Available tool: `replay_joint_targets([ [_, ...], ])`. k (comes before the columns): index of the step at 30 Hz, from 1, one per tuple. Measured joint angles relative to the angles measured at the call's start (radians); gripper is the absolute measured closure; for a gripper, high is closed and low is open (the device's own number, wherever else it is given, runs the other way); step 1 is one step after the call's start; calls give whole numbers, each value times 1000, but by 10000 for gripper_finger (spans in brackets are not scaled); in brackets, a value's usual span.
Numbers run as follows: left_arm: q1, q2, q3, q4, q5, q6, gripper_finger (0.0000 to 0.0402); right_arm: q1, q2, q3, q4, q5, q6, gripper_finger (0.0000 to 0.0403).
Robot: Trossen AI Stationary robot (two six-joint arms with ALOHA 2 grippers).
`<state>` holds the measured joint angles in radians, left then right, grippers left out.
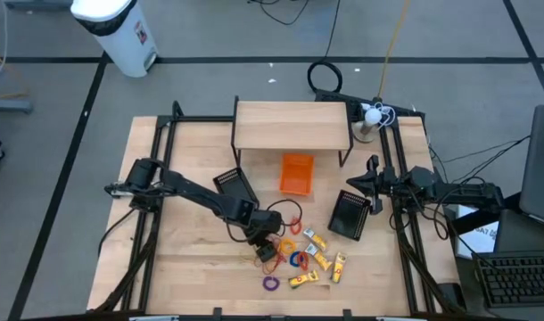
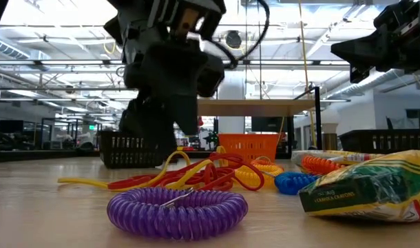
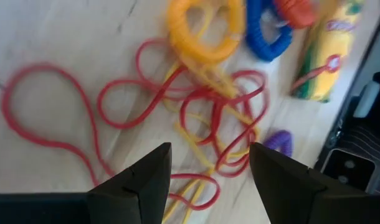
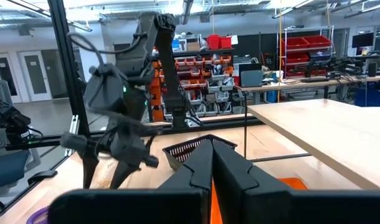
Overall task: Pick & Place Office Desk Supplies
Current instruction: Put the yellow rubberband into the left black bin
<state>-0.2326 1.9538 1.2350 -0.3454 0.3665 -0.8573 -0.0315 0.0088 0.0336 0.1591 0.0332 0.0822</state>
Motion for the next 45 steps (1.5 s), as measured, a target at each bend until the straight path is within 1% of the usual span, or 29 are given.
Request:
replay_joint_targets([
  [9, 10, 12, 8, -3, 3, 8, 186, 0, 13, 0, 19, -1, 1, 403],
  [12, 14, 12, 8, 0, 3, 21, 199, 0, 15, 0, 21, -2, 0, 403],
  [15, 20, 20, 8, 8, 11, 25, 226, 0, 17, 0, 18, -3, 0, 403],
  [18, 20, 22, 8, 5, 26, 46, 264, 0, 16, 0, 21, -4, 0, 403],
  [22, 20, 26, 8, 10, 29, 68, 326, 0, 16, 0, 23, -4, 0, 403],
  [25, 20, 26, 8, 44, 41, 106, 380, 0, 16, 0, 21, -4, 0, 403],
  [27, 20, 26, 11, 66, 60, 120, 393, 0, 16, 0, 20, -4, 0, 403],
  [30, 16, 19, 65, 19, 60, 176, 396, 0, 16, 0, 20, -5, 0, 403],
  [33, 0, -28, 144, -73, 1, 253, 397, 0, 16, 0, 19, -8, 6, 403],
  [37, -39, -142, 214, -220, -149, 325, 399, 0, 17, 0, 14, -8, 10, 403],
  [40, -78, -259, 217, -299, -284, 325, 399, 0, 21, 0, 17, -9, 11, 403],
  [43, -136, -362, 217, -403, -451, 279, 399, 0, 25, 0, 16, -9, 10, 403],
  [45, -174, -420, 216, -466, -538, 253, 400, 0, 28, 0, 14, -9, 6, 403],
])
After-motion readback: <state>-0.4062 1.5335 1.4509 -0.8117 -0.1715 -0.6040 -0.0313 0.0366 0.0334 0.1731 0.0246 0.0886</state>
